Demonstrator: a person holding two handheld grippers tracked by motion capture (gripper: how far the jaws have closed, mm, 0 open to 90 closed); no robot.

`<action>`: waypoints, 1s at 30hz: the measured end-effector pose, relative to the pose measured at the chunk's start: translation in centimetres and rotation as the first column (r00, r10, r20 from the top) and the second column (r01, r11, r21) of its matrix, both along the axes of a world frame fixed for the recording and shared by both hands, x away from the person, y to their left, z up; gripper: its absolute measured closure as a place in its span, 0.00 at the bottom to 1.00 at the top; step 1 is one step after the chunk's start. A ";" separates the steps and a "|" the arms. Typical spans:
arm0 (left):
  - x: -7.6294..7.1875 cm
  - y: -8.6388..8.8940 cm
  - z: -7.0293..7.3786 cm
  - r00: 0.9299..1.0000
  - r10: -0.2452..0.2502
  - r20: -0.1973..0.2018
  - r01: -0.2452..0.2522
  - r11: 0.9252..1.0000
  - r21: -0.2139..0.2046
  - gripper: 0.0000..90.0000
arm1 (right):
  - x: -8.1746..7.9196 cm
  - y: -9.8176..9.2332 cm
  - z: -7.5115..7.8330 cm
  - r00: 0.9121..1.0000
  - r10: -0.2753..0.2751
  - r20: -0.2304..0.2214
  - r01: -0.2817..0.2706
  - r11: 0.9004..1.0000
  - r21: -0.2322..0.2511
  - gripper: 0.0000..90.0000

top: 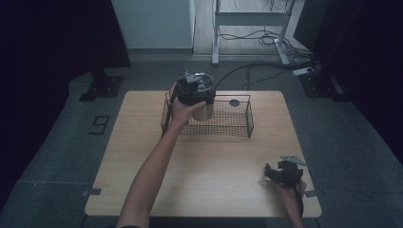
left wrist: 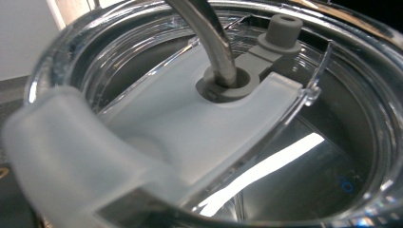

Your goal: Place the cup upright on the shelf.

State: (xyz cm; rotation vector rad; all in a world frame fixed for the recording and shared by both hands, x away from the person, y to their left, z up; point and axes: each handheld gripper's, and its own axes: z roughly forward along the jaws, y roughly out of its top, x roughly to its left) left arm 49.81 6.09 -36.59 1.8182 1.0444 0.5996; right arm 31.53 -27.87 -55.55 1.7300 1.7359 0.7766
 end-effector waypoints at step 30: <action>2.4 -2.2 -3.7 0.997 0.071 -0.028 -0.070 0.997 0.023 0.04 | 0.0 0.0 0.0 1.000 0.000 0.000 0.000 1.000 0.001 0.14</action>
